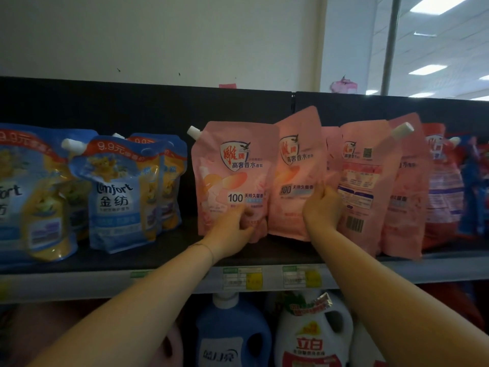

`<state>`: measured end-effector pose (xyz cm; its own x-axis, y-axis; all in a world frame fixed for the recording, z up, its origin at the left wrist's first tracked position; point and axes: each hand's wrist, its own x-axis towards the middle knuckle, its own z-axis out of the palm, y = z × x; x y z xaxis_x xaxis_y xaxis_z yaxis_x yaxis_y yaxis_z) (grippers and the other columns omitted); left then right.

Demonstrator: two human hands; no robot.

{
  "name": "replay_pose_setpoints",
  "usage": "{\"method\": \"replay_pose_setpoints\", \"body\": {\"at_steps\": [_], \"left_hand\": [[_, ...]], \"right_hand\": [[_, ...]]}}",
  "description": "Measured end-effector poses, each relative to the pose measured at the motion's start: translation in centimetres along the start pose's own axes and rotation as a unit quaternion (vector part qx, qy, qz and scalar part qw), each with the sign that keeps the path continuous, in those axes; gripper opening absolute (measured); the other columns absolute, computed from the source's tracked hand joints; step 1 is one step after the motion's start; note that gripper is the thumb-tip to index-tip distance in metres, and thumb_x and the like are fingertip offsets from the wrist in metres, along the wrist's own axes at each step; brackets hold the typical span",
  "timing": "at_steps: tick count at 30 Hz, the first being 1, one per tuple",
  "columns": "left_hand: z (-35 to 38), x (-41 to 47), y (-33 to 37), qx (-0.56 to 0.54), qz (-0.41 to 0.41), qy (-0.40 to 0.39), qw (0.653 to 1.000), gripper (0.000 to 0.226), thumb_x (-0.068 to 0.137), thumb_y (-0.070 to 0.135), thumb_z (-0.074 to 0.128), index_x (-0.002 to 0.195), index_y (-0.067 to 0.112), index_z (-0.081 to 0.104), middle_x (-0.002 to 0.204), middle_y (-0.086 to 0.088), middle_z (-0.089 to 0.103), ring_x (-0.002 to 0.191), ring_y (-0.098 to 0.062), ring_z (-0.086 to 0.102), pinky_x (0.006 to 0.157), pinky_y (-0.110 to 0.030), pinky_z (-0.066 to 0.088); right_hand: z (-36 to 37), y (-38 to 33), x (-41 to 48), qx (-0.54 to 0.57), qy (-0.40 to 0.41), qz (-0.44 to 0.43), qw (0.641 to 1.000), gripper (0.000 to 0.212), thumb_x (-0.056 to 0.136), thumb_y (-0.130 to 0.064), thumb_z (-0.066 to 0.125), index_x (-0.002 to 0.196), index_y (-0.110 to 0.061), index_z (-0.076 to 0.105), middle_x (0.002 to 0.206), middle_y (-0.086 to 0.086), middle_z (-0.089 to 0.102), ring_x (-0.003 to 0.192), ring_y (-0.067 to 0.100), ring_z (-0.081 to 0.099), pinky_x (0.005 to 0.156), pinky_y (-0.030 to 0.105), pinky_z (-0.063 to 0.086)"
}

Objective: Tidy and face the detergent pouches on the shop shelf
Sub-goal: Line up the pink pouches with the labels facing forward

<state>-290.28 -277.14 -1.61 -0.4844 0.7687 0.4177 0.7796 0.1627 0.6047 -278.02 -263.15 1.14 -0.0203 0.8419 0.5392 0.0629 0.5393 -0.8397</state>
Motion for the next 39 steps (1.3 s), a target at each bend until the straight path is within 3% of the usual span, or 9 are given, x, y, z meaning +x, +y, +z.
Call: {"method": "replay_pose_setpoints", "body": {"at_steps": [5, 10, 16, 20, 24, 26, 31, 34, 39], "left_hand": [[0.9, -0.1, 1.8, -0.138, -0.046, -0.030, 0.989, 0.057, 0.089, 0.040, 0.062, 0.137, 0.015, 0.043, 0.126, 0.002, 0.052, 0.093, -0.005, 0.055, 0.080, -0.024, 0.050], [2.3, -0.4, 4.2, -0.244, -0.008, -0.076, 0.967, 0.099, 0.065, 0.066, 0.072, 0.146, 0.028, 0.029, 0.138, 0.014, 0.042, 0.124, -0.010, 0.042, 0.107, -0.042, 0.040], [1.4, -1.9, 4.8, -0.345, 0.069, 0.085, 0.932, 0.074, 0.068, 0.036, 0.083, 0.124, 0.023, 0.036, 0.118, 0.011, 0.055, 0.108, -0.005, 0.056, 0.087, -0.021, 0.054], [-0.9, -3.1, 1.4, -0.301, 0.073, 0.165, 0.936, 0.083, 0.063, 0.043, 0.084, 0.124, 0.023, 0.031, 0.127, 0.009, 0.050, 0.119, -0.009, 0.052, 0.093, -0.029, 0.051], [-2.7, -3.2, -1.2, -0.237, 0.017, 0.211, 0.948, 0.069, 0.071, 0.028, 0.083, 0.114, 0.020, 0.030, 0.124, 0.000, 0.049, 0.116, -0.016, 0.052, 0.096, -0.033, 0.047], [-3.1, -3.2, -2.5, -0.205, -0.017, 0.212, 0.956, 0.070, 0.071, 0.024, 0.083, 0.114, 0.019, 0.028, 0.126, -0.003, 0.048, 0.118, -0.019, 0.050, 0.097, -0.032, 0.043], [-4.1, -4.3, -4.1, -0.072, -0.105, 0.210, 0.969, 0.098, 0.052, 0.045, 0.090, 0.122, 0.015, 0.029, 0.131, -0.006, 0.037, 0.125, -0.025, 0.036, 0.105, -0.045, 0.039], [-4.8, -5.1, -3.2, 0.042, -0.032, 0.277, 0.959, 0.103, 0.049, 0.050, 0.089, 0.126, 0.012, 0.031, 0.127, -0.006, 0.033, 0.121, -0.023, 0.032, 0.102, -0.039, 0.037], [-3.1, -6.0, -1.3, 0.174, 0.208, 0.281, 0.921, 0.050, 0.067, 0.030, 0.078, 0.104, 0.014, 0.049, 0.108, -0.002, 0.040, 0.100, -0.017, 0.037, 0.090, -0.034, 0.044]], "right_hand": [[-4.0, -1.8, 0.1, 0.069, 0.066, -0.025, 0.995, 0.038, 0.104, -0.032, 0.031, 0.089, -0.006, 0.055, 0.087, 0.007, 0.060, 0.080, 0.022, 0.059, 0.072, 0.036, 0.047], [-7.1, -3.2, -0.4, 0.084, 0.118, -0.096, 0.985, 0.032, 0.104, -0.029, 0.033, 0.088, -0.009, 0.052, 0.075, -0.006, 0.051, 0.067, 0.006, 0.050, 0.054, 0.010, 0.037], [-4.8, -4.4, -2.8, 0.155, 0.075, -0.093, 0.981, 0.039, 0.104, -0.034, 0.031, 0.085, -0.010, 0.056, 0.080, 0.001, 0.058, 0.072, 0.014, 0.057, 0.064, 0.029, 0.045], [-1.2, -5.0, -5.0, 0.192, 0.013, -0.108, 0.975, 0.037, 0.104, -0.030, 0.032, 0.079, -0.013, 0.053, 0.072, -0.002, 0.056, 0.065, 0.008, 0.053, 0.057, 0.020, 0.041], [2.7, -4.4, -6.0, 0.196, -0.101, -0.093, 0.971, 0.033, 0.103, -0.039, 0.031, 0.084, -0.021, 0.051, 0.083, 0.004, 0.058, 0.077, 0.017, 0.057, 0.069, 0.035, 0.049], [4.0, -3.3, -6.3, 0.149, -0.141, -0.090, 0.975, 0.036, 0.103, -0.041, 0.030, 0.092, -0.018, 0.055, 0.089, 0.002, 0.059, 0.083, 0.020, 0.060, 0.076, 0.041, 0.052], [4.0, -1.1, -6.4, 0.029, -0.238, -0.035, 0.970, 0.043, 0.101, -0.046, 0.031, 0.115, -0.015, 0.058, 0.103, -0.002, 0.060, 0.095, 0.016, 0.055, 0.082, 0.031, 0.043], [2.7, -0.7, -5.9, 0.032, -0.234, -0.014, 0.972, 0.036, 0.101, -0.042, 0.037, 0.109, -0.014, 0.059, 0.102, 0.000, 0.062, 0.089, 0.014, 0.055, 0.073, 0.030, 0.041], [-0.9, -0.3, -5.1, -0.023, -0.197, 0.033, 0.980, 0.011, 0.099, -0.027, 0.047, 0.101, -0.018, 0.054, 0.095, 0.000, 0.058, 0.076, 0.011, 0.053, 0.059, 0.028, 0.039]]}}
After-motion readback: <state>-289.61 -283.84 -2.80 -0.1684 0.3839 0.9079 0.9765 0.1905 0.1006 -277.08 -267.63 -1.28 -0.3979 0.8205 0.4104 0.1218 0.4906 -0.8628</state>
